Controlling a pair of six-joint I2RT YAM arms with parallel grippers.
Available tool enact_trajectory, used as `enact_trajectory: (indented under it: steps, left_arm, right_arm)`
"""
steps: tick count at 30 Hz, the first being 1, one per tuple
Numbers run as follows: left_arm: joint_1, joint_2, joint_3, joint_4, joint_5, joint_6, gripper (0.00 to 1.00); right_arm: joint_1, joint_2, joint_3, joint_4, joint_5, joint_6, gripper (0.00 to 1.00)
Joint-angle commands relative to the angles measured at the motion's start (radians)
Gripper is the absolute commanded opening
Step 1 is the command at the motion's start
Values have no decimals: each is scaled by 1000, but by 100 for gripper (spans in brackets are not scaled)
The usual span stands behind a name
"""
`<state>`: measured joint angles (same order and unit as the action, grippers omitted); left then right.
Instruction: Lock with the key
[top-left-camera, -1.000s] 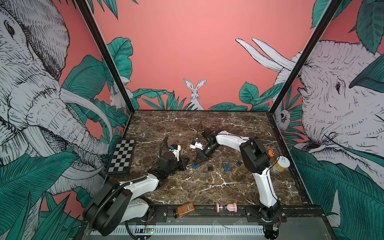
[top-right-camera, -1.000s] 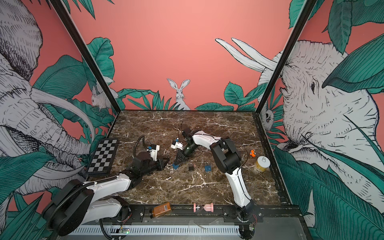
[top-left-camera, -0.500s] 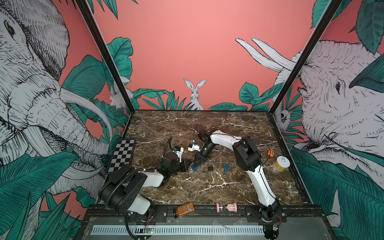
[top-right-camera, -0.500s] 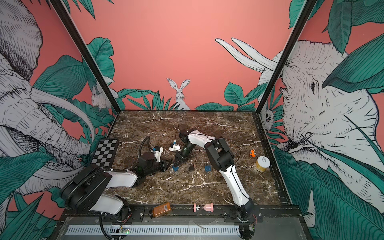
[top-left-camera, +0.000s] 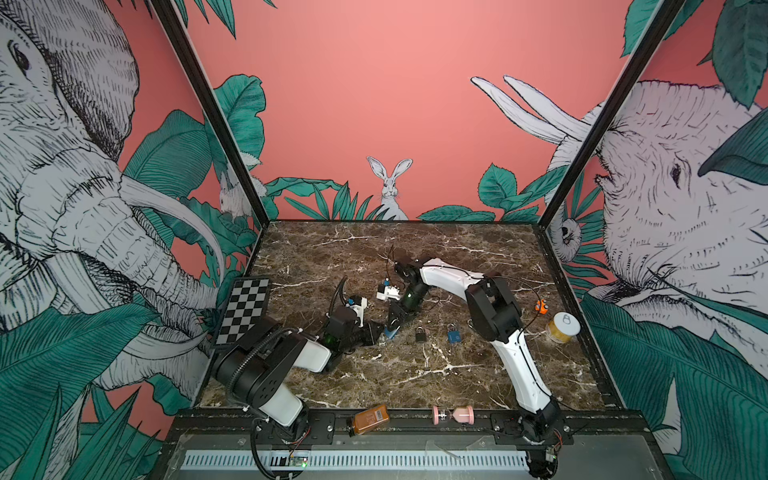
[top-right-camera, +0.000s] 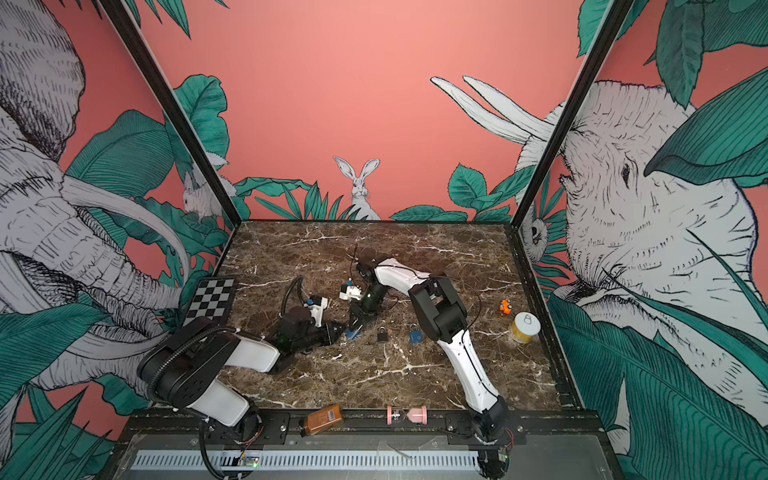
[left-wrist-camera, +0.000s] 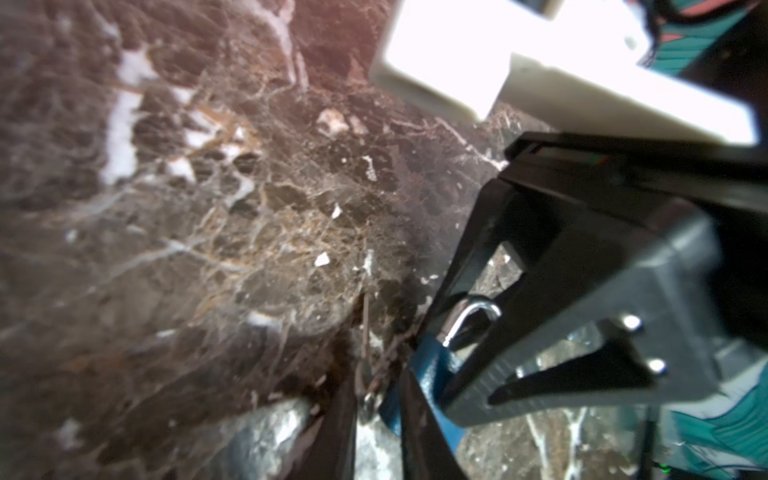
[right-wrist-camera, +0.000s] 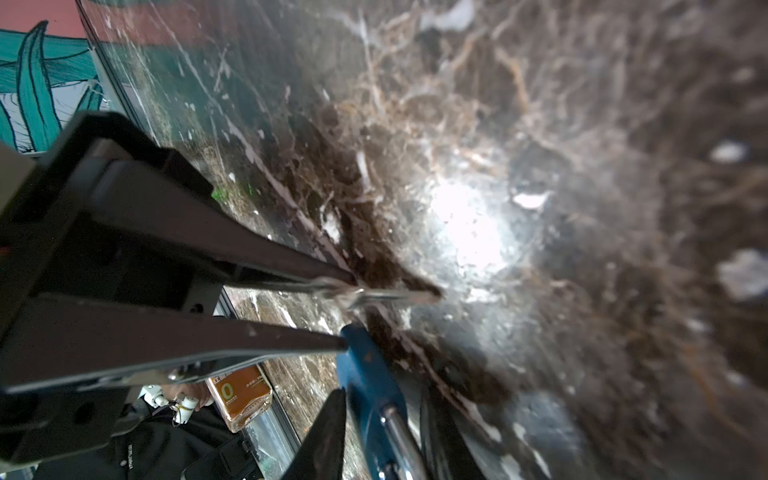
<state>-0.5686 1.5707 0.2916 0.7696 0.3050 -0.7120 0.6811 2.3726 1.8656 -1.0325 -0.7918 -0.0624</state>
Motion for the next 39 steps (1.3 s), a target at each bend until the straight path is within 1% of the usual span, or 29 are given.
enact_trajectory:
  steps: [1, 5, 10, 17, 19, 22, 25, 27, 28, 29, 30, 31, 32, 33, 34, 35, 36, 38, 39]
  left_arm:
    - [6, -2, -22, 30, -9, -2, 34]
    - [6, -29, -31, 14, -17, 4, 37]
    - [6, -95, -33, -50, -35, 22, 39]
    - [6, -250, -25, -215, -82, 75, 47]
    - [6, -303, -11, -274, -105, 94, 47]
    - [6, -368, 16, -363, -134, 123, 49]
    - [6, -431, 46, -437, -173, 153, 54]
    - [6, -479, 76, -492, -211, 176, 63]
    - [6, -499, 88, -513, -226, 187, 64]
    - [6, -517, 106, -534, -241, 199, 68]
    - [6, -531, 124, -551, -260, 213, 70]
    - [6, -535, 135, -559, -272, 220, 72]
    - [6, -532, 149, -562, -284, 229, 80]
    - [5, -525, 166, -567, -296, 236, 86]
    - [4, -512, 182, -576, -317, 233, 88]
    - [3, -501, 194, -582, -339, 225, 90]
    - [-4, -491, 207, -588, -376, 215, 97]
    - [-27, -478, 226, -601, -485, 206, 97]
    - [-43, -472, 236, -598, -542, 222, 97]
  right_arm:
    - [5, -22, -1, 21, 69, 31, 34]
    - [6, -33, 1, 49, 107, 59, 35]
    - [6, -41, 11, 78, 154, 89, 36]
    - [-1, -63, 26, 85, 288, 112, 37]
    - [-6, -84, 16, 90, 336, 117, 37]
    - [-22, -150, -57, 175, 384, 151, 37]
    - [-38, -250, -164, 301, 440, 200, 37]
    - [-50, -330, -242, 370, 475, 219, 38]
    - [-55, -368, -276, 395, 487, 223, 40]
    - [-59, -412, -323, 436, 499, 229, 41]
    - [-62, -456, -366, 471, 505, 232, 43]
    - [-64, -490, -403, 499, 502, 230, 50]
    - [-66, -532, -441, 532, 508, 234, 57]
    - [-66, -571, -484, 553, 525, 242, 68]
    - [-66, -607, -526, 578, 533, 251, 73]
    - [-66, -641, -560, 598, 536, 254, 93]
    - [-67, -679, -620, 621, 548, 258, 98]
    - [-68, -755, -702, 660, 584, 268, 98]
    - [-67, -800, -735, 663, 603, 264, 98]
